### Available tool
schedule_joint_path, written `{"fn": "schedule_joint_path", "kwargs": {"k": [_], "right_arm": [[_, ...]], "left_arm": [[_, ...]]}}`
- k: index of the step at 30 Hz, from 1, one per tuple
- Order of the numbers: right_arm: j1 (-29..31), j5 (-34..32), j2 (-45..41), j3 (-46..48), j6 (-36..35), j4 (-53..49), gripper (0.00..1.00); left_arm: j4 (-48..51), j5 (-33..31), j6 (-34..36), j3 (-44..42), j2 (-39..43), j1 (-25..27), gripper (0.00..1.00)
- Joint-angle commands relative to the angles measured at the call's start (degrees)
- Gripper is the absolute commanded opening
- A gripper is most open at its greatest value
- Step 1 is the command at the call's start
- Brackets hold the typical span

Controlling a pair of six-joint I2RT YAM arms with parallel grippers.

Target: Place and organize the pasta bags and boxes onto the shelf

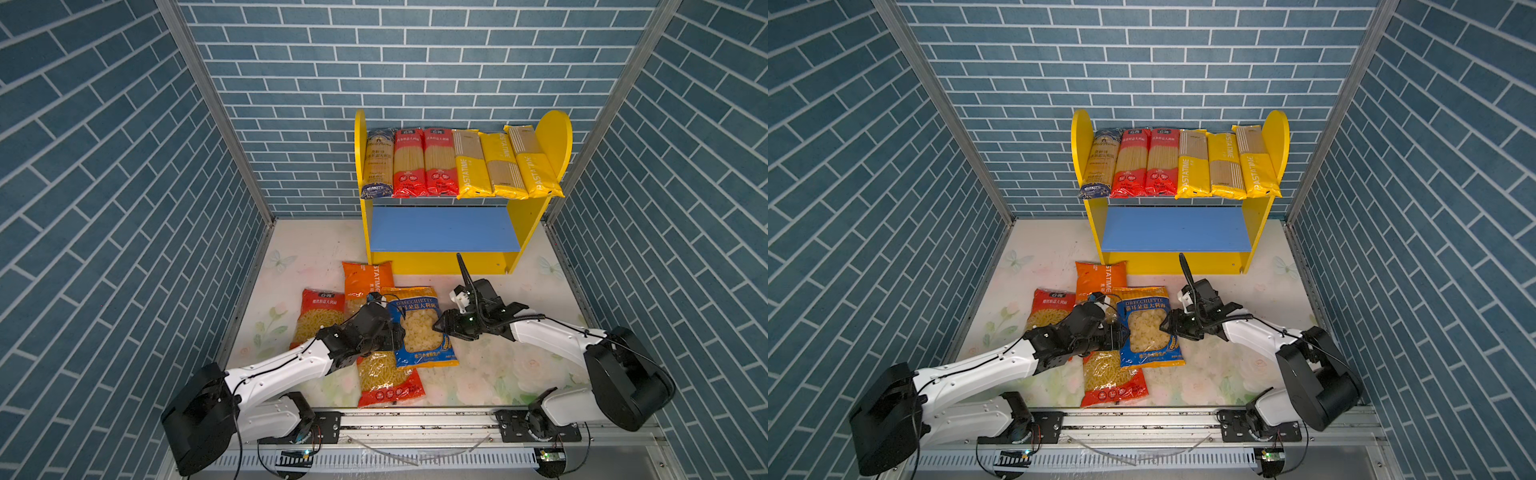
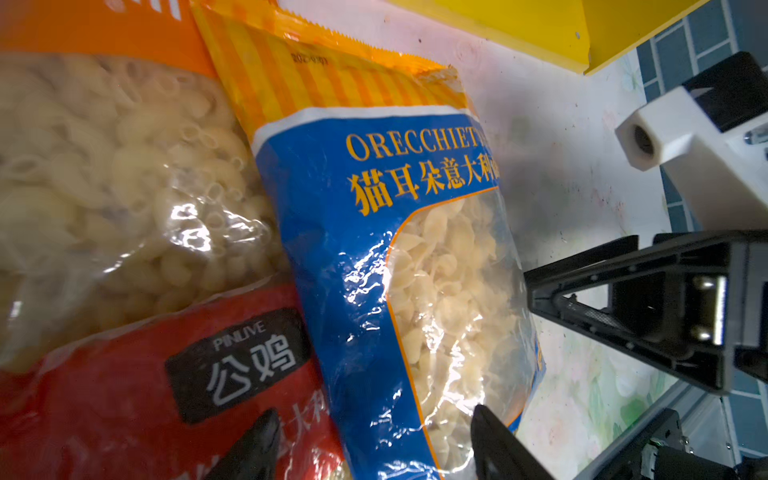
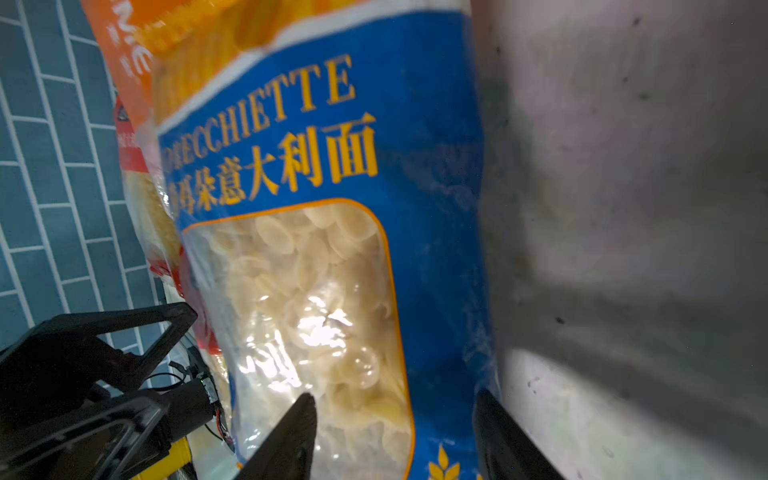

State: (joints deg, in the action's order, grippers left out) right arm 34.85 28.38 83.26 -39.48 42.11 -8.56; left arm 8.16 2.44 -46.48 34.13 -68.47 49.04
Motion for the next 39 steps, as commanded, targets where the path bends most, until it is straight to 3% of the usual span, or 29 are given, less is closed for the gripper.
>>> {"fn": "schedule_joint_path", "kwargs": {"k": [1, 8, 13, 15, 18, 19, 22, 25, 32, 35, 39], "right_arm": [[0.0, 3.8, 2.5, -1.3, -1.5, 3.8, 0.58], [-0.1, -0.7, 0.9, -1.0, -0.8, 1.7, 0.31], [-0.1, -12.1, -1.8, -2.7, -5.3, -8.0, 0.06], [-0.3, -14.2, -3.0, -2.6, -6.0, -9.6, 0.0], [-1.8, -13.3, -4.6, -1.5, -6.2, -9.9, 0.0], [-2.9, -10.0, -4.5, -0.8, -6.3, -8.7, 0.08], [-4.1, -0.9, -3.0, 1.1, -6.1, -3.9, 0.47], [-4.1, 4.7, -0.4, 2.5, -3.1, 2.1, 0.61], [-2.5, 8.5, 3.5, 4.0, 0.9, 11.6, 0.56], [-1.1, 11.8, 4.9, 4.4, 3.7, 17.8, 0.47], [-0.9, 8.8, 2.9, 4.9, 4.4, 18.4, 0.27]], "left_arm": [[-4.2, 2.7, -1.0, -0.3, -2.0, -0.1, 0.7], [-7.1, 3.7, -1.7, -1.1, -3.6, 0.5, 0.67], [-5.0, 2.6, -0.4, 0.9, -2.2, 0.5, 0.67], [-3.1, 1.7, 0.1, 1.4, -1.3, 0.4, 0.67], [0.1, 0.3, 1.3, 1.8, 0.0, 0.2, 0.68], [0.3, 0.0, 1.5, 1.6, 0.3, 0.0, 0.68], [-2.2, 0.8, 1.2, 1.2, -0.4, -0.2, 0.68], [-4.2, 2.3, 0.8, 2.1, -3.4, -0.1, 0.66], [-10.1, 4.1, 0.2, 1.6, -8.0, 0.6, 0.58], [-10.4, 4.3, 0.3, 1.6, -9.4, 0.7, 0.51], [-10.7, 4.2, 0.4, 1.4, -9.0, 0.7, 0.45]]}}
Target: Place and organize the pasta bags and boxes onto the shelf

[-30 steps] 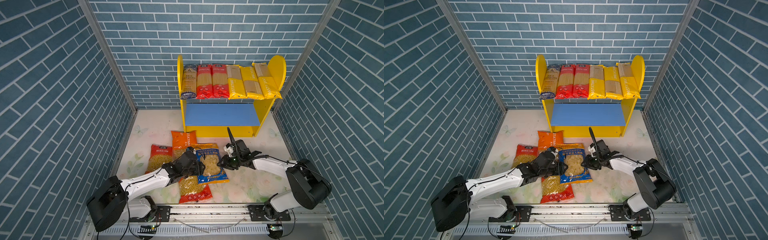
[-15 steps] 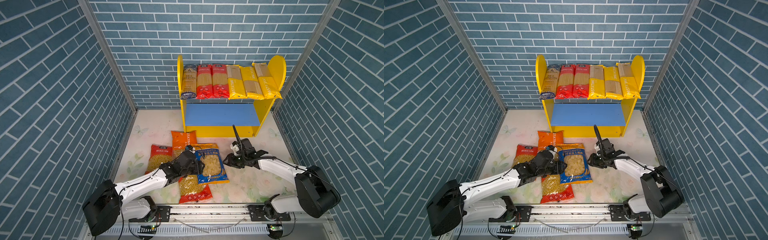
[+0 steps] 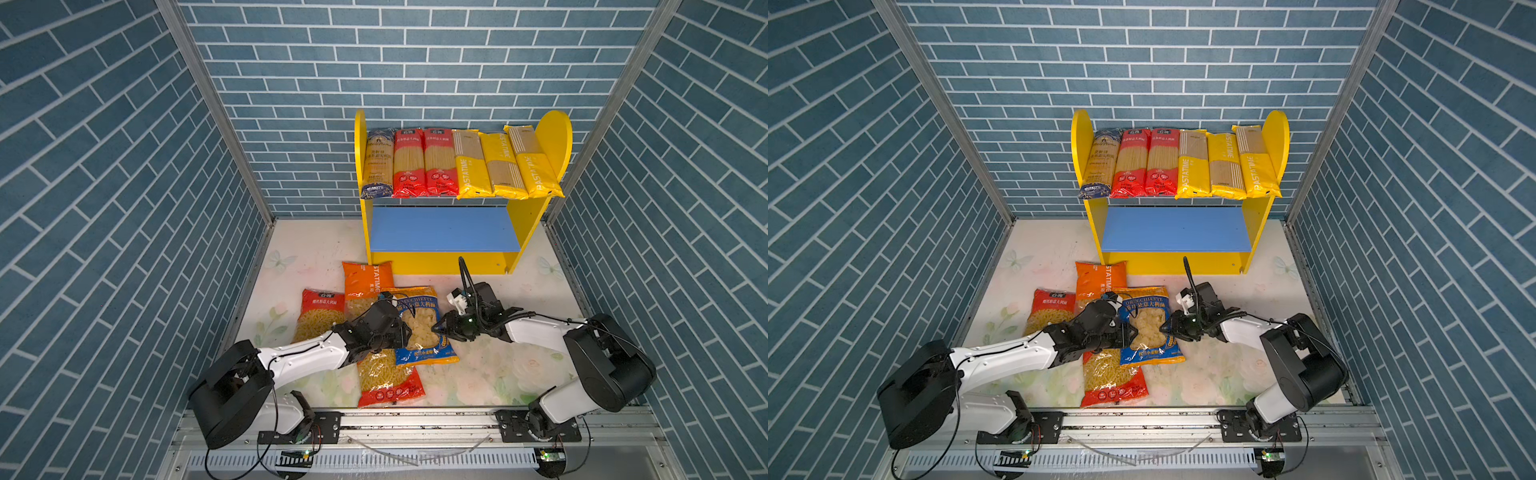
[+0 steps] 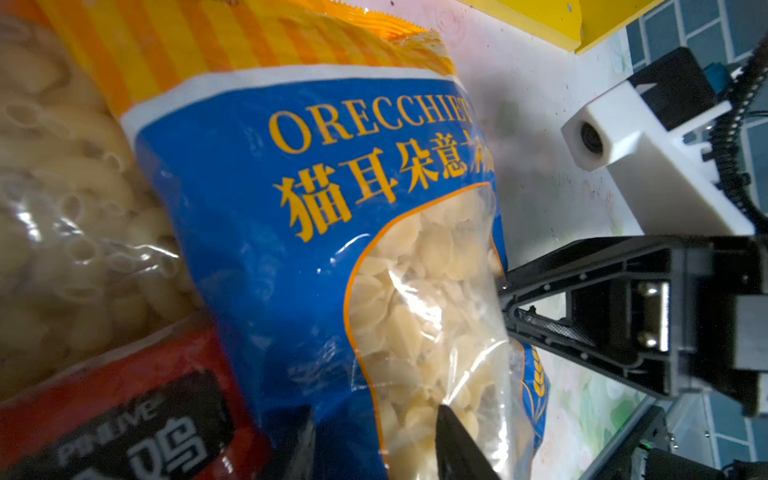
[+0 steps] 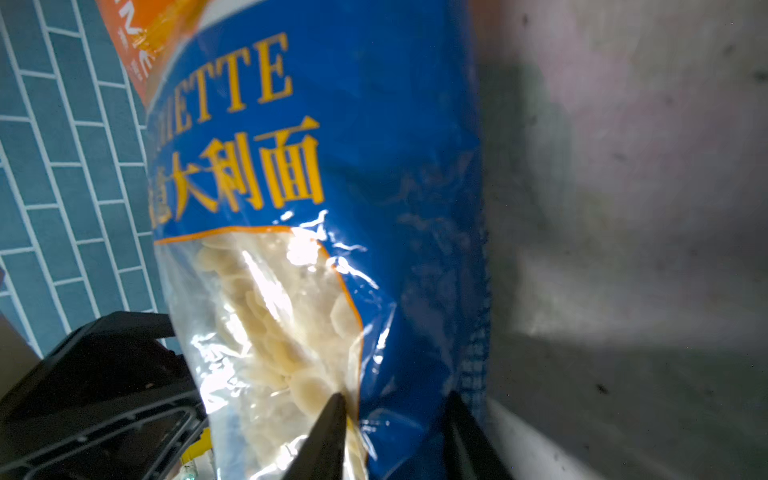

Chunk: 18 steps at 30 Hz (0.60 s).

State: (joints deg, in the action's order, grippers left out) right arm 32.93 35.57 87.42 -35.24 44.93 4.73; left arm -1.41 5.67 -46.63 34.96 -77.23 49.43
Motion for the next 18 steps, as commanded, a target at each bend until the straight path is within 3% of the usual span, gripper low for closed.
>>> {"fn": "schedule_joint_path", "kwargs": {"k": [1, 7, 14, 18], "right_arm": [[1.0, 0.1, -1.9, 0.7, 1.1, 4.3, 0.22], [-0.9, -9.1, -7.0, 0.1, -2.3, -6.8, 0.0], [-10.6, -11.2, -14.2, 1.5, -6.3, -17.4, 0.0], [-15.2, -18.0, -18.7, -0.5, -9.2, -30.2, 0.0]], "left_arm": [[-0.8, 0.9, 0.7, 0.7, -0.1, 0.3, 0.45], [5.9, -0.5, 4.5, 4.7, 1.4, 0.1, 0.49], [12.2, -1.0, 7.7, 8.0, 5.1, -2.5, 0.6], [18.2, -2.3, 8.4, 7.9, 10.3, -5.6, 0.61]]}}
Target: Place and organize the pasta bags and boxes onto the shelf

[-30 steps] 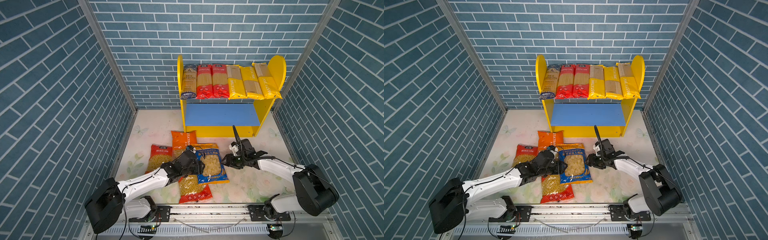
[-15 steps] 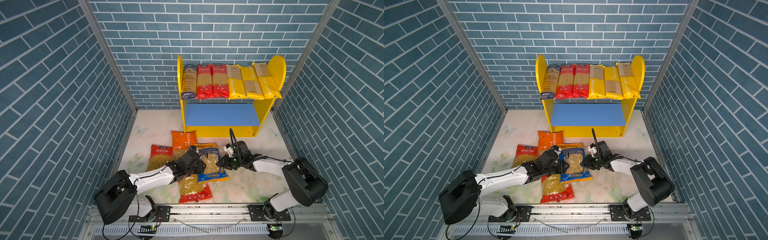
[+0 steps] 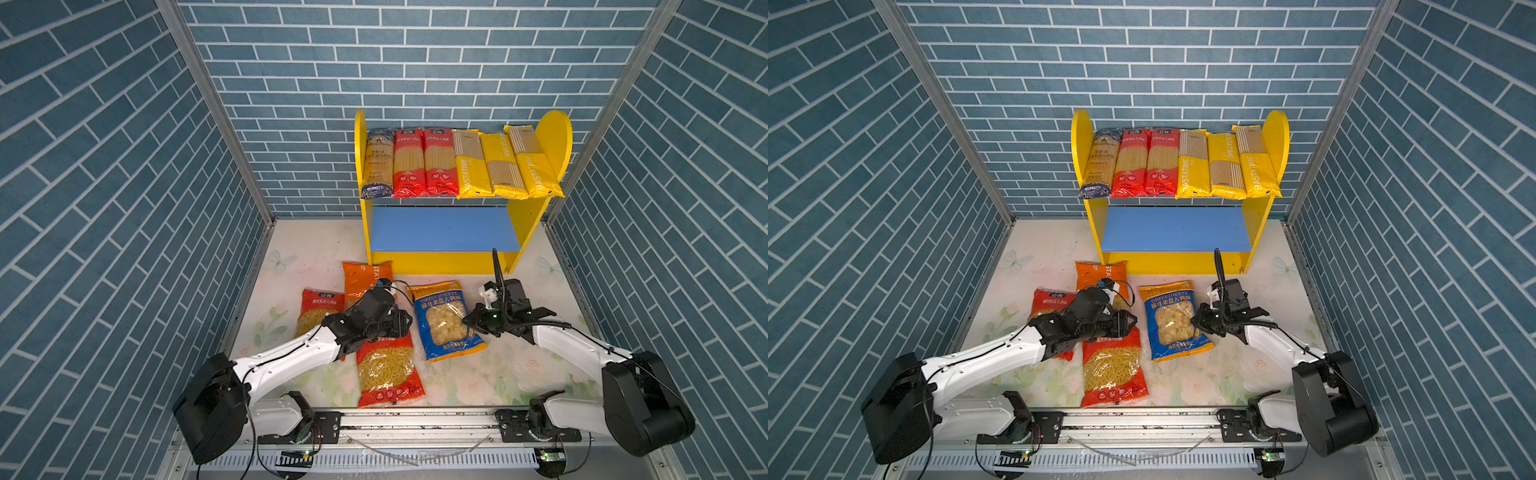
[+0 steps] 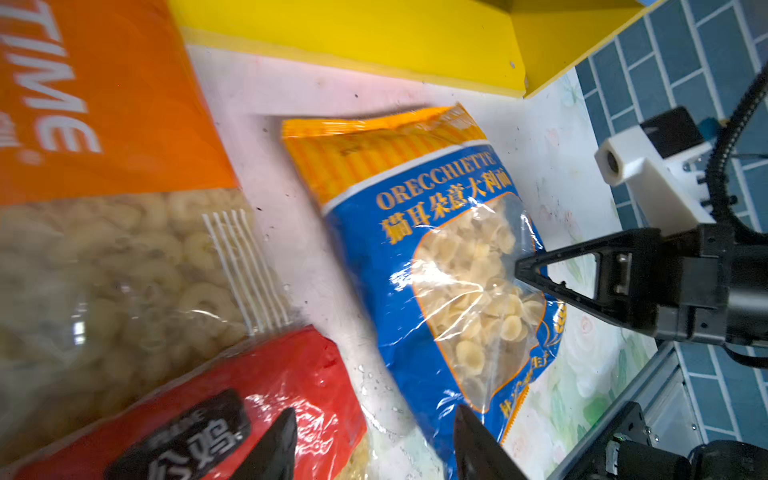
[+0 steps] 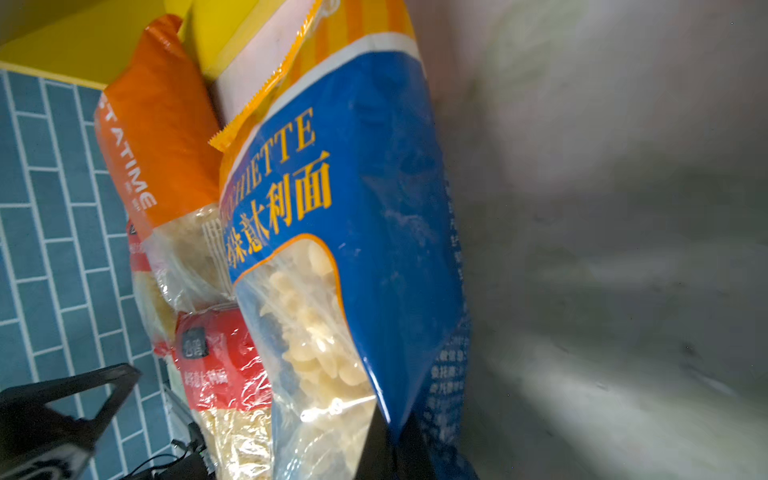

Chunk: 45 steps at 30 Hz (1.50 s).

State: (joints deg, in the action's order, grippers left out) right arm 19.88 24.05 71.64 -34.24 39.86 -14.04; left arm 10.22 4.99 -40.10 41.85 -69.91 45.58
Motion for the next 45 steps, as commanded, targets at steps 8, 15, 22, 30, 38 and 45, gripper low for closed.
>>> {"fn": "schedule_joint_path", "kwargs": {"k": [8, 15, 22, 30, 38, 45], "right_arm": [[-5.0, -20.3, -12.9, -4.9, -2.7, -22.1, 0.22], [17.2, -22.1, -11.8, -7.1, 1.4, -18.2, 0.44], [30.7, -24.4, -0.9, -10.9, 1.1, -13.9, 0.51], [31.5, -20.8, 3.5, -13.9, 0.2, -13.6, 0.52], [37.3, -9.6, 13.6, -14.9, 1.0, -5.3, 0.53], [37.2, -4.3, 19.5, -13.7, 4.3, 1.1, 0.52]], "left_arm": [[22.0, -7.6, -2.2, -1.7, 13.3, -6.0, 0.72], [30.8, -10.3, -8.0, -7.5, 20.4, -7.5, 0.74], [23.8, -10.3, -13.6, -14.8, 22.8, -3.4, 0.74], [21.6, -7.6, -14.6, -18.6, 24.1, -2.2, 0.74], [17.4, -7.1, -14.1, -19.5, 21.3, -2.3, 0.74], [11.5, -3.2, -17.0, -24.0, 20.7, -2.2, 0.69]]}}
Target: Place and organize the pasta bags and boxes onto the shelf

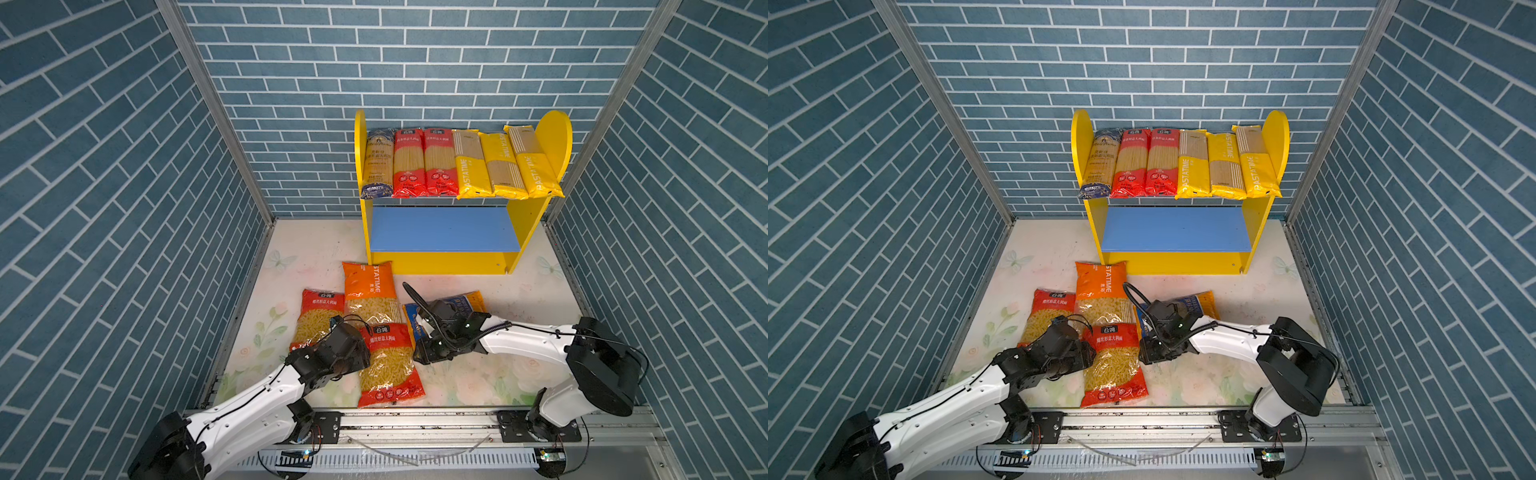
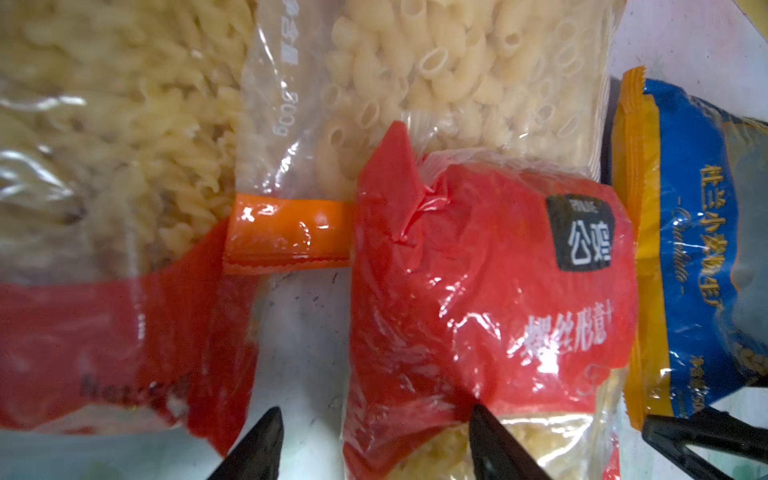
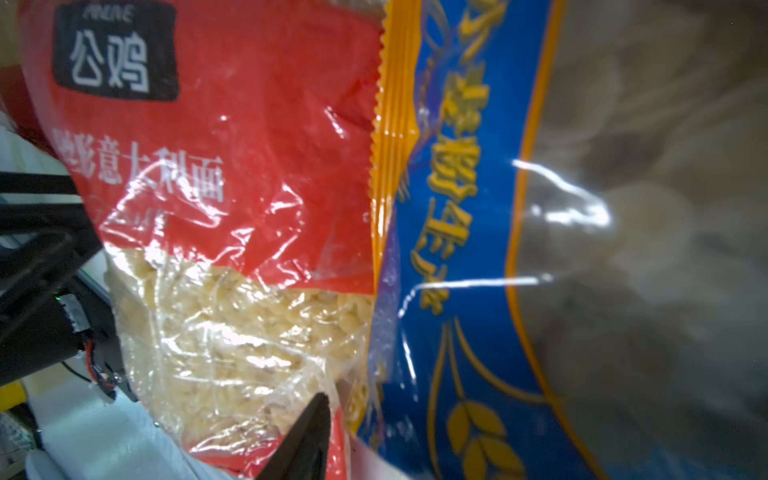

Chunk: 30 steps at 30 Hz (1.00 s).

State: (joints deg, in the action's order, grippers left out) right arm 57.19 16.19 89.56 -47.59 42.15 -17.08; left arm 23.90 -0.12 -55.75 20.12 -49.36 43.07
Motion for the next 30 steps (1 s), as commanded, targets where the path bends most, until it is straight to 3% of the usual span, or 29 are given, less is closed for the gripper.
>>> {"fn": "schedule_joint_path", "kwargs": {"k": [1, 8, 12, 17, 21, 26, 30], "right_arm": [[-0.1, 3.2, 1.9, -0.8, 2.1, 3.4, 0.52], [-3.3, 1.1, 0.3, 0.7, 4.4, 4.5, 0.53], [-10.0, -1.4, -1.7, 6.3, 7.2, 8.4, 0.53], [-16.2, -8.4, -7.5, 6.7, 3.1, 0.9, 0.54], [-15.0, -4.4, -11.3, 6.3, 2.3, -4.3, 0.53], [-7.5, -0.9, -13.6, 6.1, 4.8, -5.9, 0.56], [-4.5, 3.3, -10.9, 6.6, 8.2, 1.5, 0.62]], "left_arm": [[-2.6, 2.2, -2.1, -2.9, 0.5, 0.3, 0.68], [-5.2, 1.6, -2.3, -3.4, 0.2, 0.3, 0.67], [-6.0, 2.5, -1.0, -1.9, -2.8, 0.3, 0.67], [-5.2, 2.8, -1.2, -2.1, -2.1, 0.3, 0.68], [-4.4, 3.7, -2.9, -3.3, 1.0, 0.3, 0.68], [-1.7, 6.9, -3.9, -4.1, 4.1, 0.3, 0.69], [-1.1, 8.5, -3.9, -4.4, 4.9, 0.9, 0.7]]}}
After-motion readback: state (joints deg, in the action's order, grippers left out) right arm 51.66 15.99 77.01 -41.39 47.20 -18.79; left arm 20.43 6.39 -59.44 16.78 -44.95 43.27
